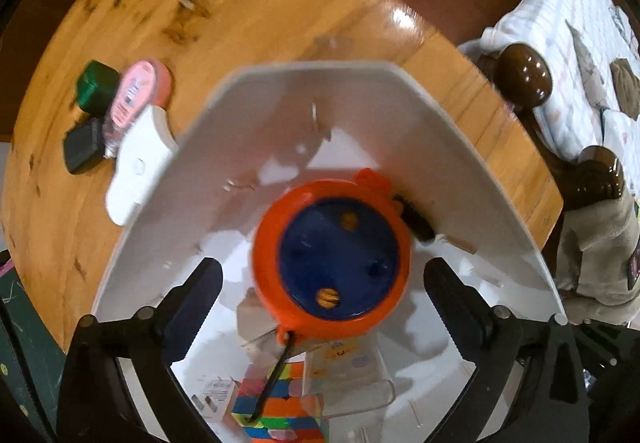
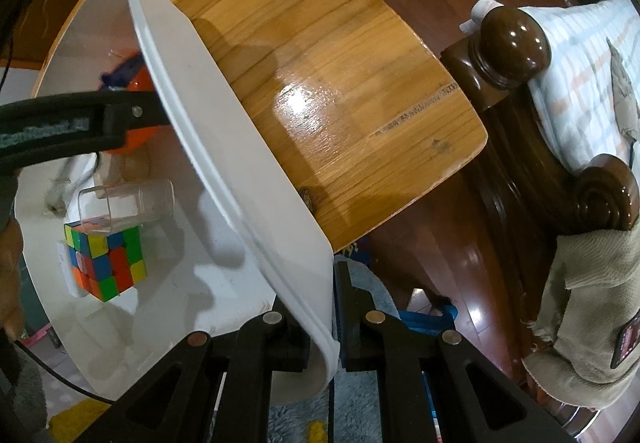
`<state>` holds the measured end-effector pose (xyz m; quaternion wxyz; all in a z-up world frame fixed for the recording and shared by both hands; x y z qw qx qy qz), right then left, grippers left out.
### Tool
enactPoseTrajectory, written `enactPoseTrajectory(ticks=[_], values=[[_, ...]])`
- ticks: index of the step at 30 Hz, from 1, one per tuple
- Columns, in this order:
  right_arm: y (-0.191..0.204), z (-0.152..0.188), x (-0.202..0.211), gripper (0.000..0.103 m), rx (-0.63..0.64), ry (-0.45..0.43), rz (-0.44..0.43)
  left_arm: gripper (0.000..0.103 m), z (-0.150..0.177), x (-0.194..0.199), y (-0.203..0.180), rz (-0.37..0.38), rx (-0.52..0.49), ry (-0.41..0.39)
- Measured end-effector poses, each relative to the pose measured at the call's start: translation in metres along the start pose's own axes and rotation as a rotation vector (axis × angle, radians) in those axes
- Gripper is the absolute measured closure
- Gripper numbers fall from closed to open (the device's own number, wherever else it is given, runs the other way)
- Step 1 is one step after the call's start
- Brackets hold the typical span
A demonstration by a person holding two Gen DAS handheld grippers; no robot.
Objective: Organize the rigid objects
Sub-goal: 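Carry the orange cord reel into the white tray with the left gripper and release it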
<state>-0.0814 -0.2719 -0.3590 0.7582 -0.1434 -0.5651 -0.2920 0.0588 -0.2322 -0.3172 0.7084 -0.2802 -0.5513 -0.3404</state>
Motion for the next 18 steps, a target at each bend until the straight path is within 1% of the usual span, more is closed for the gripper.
enactPoseTrajectory(ticks=[3, 7, 12, 18], values=[[-0.001, 0.000, 0.000, 0.093, -0.001, -0.001, -0.001, 0.002, 0.004, 0.012, 0.002, 0.011, -0.001, -0.018], [0.000, 0.000, -0.001, 0.093, -0.001, -0.001, 0.001, 0.002, 0.013, 0.031, 0.004, 0.002, -0.008, -0.055], [0.000, 0.001, -0.001, 0.093, 0.000, -0.002, 0.003, 0.002, 0.030, 0.059, 0.005, -0.036, -0.039, -0.127], [0.000, 0.003, 0.001, 0.093, 0.003, -0.011, 0.011, 0.002, 0.047, 0.088, 0.015, -0.070, -0.043, -0.199]])
Point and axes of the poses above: each gripper's, at about its wrist camera, not at the fingertips, and x roughly against the way its jaws point, y to its left, z to its underside, the point moved 4 cm from there along -x, roughly the way its jaws point, and after that the axes turned 11 degrees about y, right-handed, at the moved point
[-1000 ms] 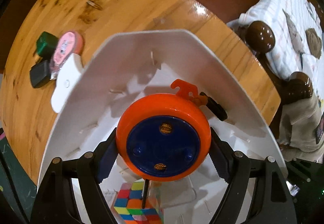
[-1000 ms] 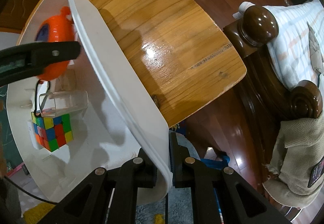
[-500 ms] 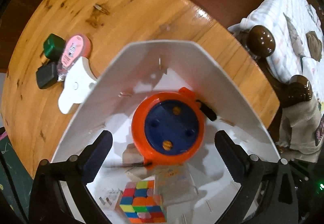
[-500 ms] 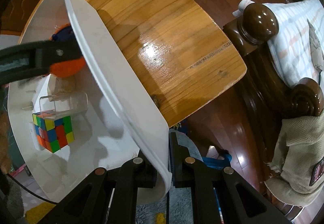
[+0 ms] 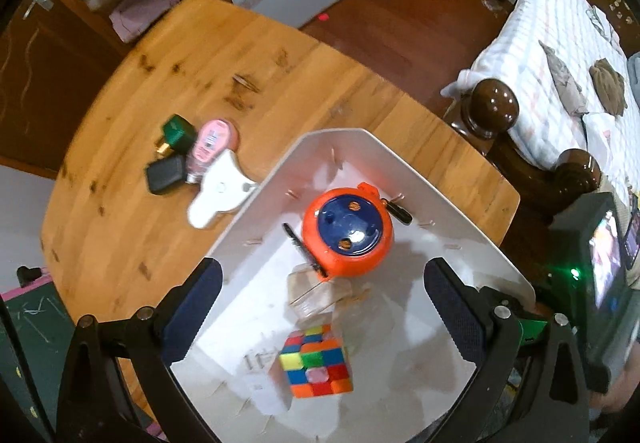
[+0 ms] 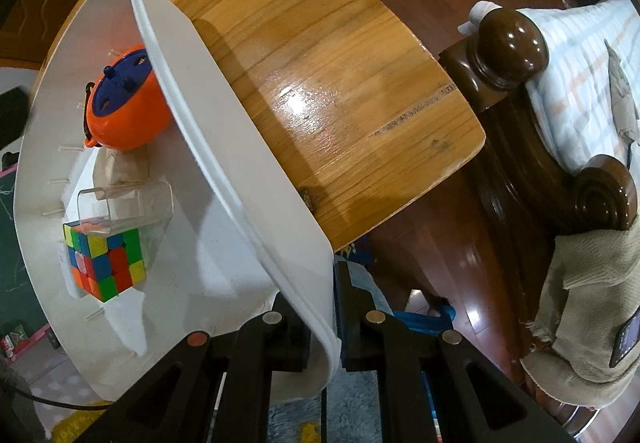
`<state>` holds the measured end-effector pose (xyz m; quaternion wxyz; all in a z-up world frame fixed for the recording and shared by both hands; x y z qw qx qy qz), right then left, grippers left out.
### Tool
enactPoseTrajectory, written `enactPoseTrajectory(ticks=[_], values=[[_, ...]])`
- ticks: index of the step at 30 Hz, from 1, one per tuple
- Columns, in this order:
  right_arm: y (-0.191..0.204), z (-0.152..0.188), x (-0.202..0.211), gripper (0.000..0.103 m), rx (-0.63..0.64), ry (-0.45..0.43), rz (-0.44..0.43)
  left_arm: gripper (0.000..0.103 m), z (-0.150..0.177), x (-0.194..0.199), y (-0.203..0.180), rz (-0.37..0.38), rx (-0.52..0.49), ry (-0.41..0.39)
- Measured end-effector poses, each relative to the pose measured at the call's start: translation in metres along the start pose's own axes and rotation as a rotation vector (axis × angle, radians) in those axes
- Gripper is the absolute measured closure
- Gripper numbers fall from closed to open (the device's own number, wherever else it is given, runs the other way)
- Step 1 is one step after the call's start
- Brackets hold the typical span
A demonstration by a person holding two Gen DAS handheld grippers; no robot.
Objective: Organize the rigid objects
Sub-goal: 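Carry the orange cord reel into the white tray with the left gripper and release it, then move the left gripper to the black charger and grasp it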
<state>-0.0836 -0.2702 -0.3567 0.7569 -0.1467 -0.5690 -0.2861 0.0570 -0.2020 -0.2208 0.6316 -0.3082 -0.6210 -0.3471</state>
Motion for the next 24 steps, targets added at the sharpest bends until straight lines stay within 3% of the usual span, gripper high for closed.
enactPoseTrajectory(ticks=[7, 15, 24], values=[[0.001, 0.002, 0.002, 0.093, 0.001, -0.011, 0.003, 0.002, 0.014, 0.037, 0.020, -0.053, 0.001, -0.081], [0.001, 0.003, 0.005, 0.093, -0.003, -0.020, 0.003, 0.002, 0.020, 0.074, 0.062, -0.171, 0.004, -0.167], [-0.002, 0.003, 0.006, 0.093, -0.022, -0.032, -0.007, 0.002, 0.000, 0.062, 0.108, -0.238, -0.025, -0.151]])
Point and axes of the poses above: each gripper's, at about its wrist camera, not at the fingertips, and x roughly against the way its jaws point, y to its left, z to its underside, the point moved 4 cm from there along -x, roughly the way its jaws point, and after that the axes turned 11 degrees about y, right-handed, at the moved point
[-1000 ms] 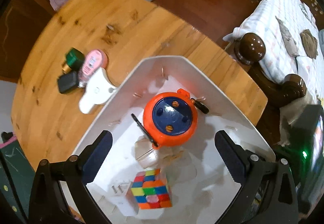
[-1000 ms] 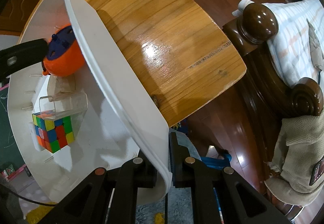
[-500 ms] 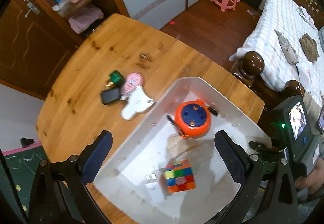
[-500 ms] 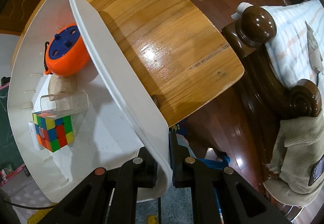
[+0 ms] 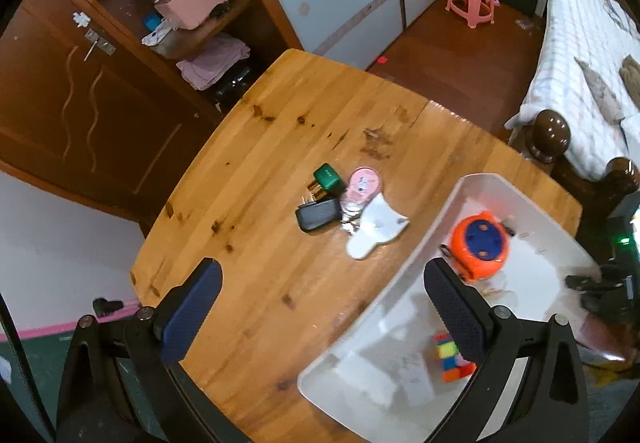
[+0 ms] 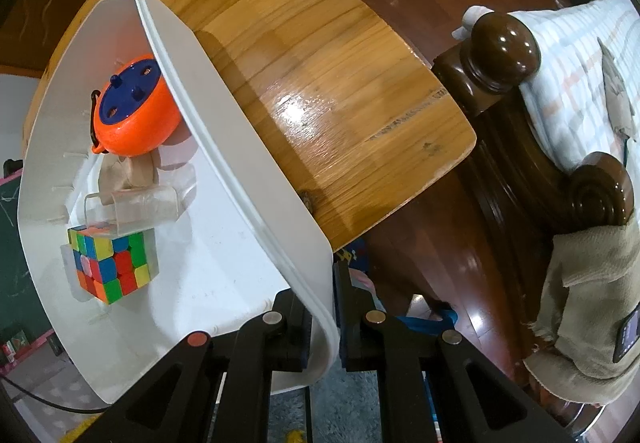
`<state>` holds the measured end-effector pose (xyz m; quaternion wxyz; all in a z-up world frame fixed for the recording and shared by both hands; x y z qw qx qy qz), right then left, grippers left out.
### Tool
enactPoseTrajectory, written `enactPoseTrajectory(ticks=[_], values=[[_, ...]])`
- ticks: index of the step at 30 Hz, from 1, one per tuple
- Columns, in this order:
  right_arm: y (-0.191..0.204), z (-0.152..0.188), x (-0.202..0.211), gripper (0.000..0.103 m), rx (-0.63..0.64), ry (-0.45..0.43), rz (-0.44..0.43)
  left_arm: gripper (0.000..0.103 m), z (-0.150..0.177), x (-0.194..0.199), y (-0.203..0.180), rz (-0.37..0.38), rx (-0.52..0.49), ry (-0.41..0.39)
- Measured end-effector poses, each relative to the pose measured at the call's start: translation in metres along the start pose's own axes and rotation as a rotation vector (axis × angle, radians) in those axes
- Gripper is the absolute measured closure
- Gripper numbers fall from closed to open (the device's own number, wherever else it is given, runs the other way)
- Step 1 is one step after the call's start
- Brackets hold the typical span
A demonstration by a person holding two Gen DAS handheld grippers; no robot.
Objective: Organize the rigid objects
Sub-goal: 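Move the left gripper to the black charger and grasp it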
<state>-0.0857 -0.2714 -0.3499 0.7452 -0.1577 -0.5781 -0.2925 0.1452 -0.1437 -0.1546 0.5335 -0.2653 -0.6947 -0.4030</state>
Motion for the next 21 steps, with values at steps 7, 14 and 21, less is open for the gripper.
enactPoseTrajectory(ticks=[7, 14, 21], values=[[-0.001, -0.001, 0.001, 0.093, -0.023, -0.006, 0.006, 0.002, -0.020, -0.058, 0.023, -0.022, -0.020, 0.078], [-0.002, -0.001, 0.001, 0.093, -0.056, -0.002, 0.000, 0.002, -0.031, -0.113, 0.031, 0.001, -0.058, 0.175], [0.005, -0.007, 0.003, 0.093, -0.070, -0.010, 0.002, 0.002, -0.044, -0.145, 0.027, 0.091, -0.028, 0.245]])
Point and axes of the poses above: each gripper's, at about its wrist camera, not at the fingertips, and x roughly against the way its jaws point, y to its left, z to its underside, the point moved 4 cm from there along -x, roughly the way its jaws point, and after that the axes turned 11 degrees about y, right-handed, at the moved point
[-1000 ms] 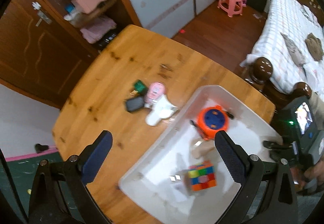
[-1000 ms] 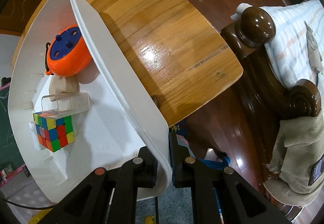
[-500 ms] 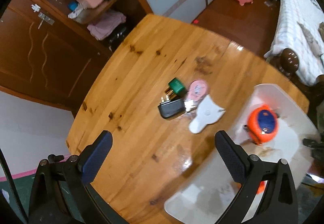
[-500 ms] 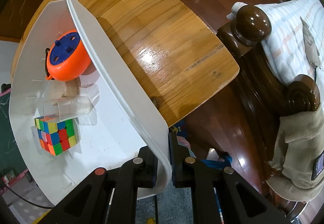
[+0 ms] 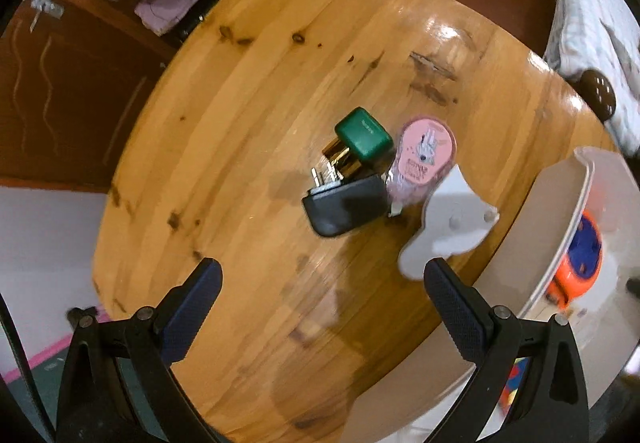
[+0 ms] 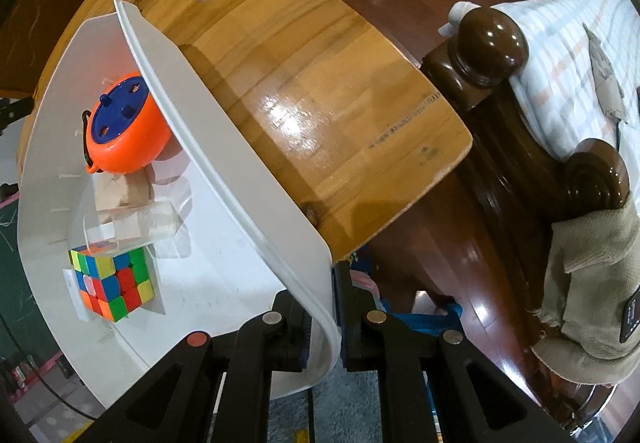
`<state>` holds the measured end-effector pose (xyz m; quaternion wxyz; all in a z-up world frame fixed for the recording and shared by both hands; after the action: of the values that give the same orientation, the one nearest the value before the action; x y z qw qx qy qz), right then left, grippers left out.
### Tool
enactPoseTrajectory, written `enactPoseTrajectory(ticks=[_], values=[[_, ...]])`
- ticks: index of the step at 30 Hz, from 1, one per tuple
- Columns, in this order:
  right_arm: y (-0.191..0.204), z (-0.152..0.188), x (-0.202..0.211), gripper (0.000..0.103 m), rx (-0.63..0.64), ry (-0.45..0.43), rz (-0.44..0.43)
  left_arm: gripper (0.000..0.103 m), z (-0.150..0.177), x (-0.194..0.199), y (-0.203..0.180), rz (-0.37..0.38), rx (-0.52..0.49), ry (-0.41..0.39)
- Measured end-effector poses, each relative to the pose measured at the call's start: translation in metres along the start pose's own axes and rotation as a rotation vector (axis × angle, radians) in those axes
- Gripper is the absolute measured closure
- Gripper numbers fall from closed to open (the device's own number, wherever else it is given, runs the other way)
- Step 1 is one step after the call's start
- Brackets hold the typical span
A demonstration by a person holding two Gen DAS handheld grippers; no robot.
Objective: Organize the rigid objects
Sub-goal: 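Move the left gripper to the black charger and grasp it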
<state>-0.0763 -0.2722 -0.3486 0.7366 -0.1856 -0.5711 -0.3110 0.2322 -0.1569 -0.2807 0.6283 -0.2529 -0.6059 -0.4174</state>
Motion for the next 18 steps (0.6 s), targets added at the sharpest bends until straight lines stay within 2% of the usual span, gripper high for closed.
enactPoseTrajectory(ticks=[6, 12, 18], values=[[0.002, -0.003, -0.002, 0.092, -0.025, 0.014, -0.008, 0.002, -0.023, -0.019, 0.016, 0.138, 0.139, 0.023], [0.002, -0.006, -0.003, 0.092, -0.040, 0.022, -0.015, 0.002, -0.031, -0.045, 0.031, 0.252, 0.279, 0.073], [0.002, -0.008, -0.003, 0.092, -0.045, 0.025, -0.016, 0.002, -0.030, -0.059, 0.034, 0.309, 0.326, 0.103]])
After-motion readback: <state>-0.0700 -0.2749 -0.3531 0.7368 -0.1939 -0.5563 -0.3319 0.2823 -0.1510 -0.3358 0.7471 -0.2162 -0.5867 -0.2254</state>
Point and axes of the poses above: each gripper's, at about its wrist camera, not at the fingertips, and x roughly against the way its jaws point, y to its left, z to its underside, the point moved 4 cm from there along -x, roughly the way its jaws point, and after that the axes turned 11 degrees about y, right-handed, at the moved point
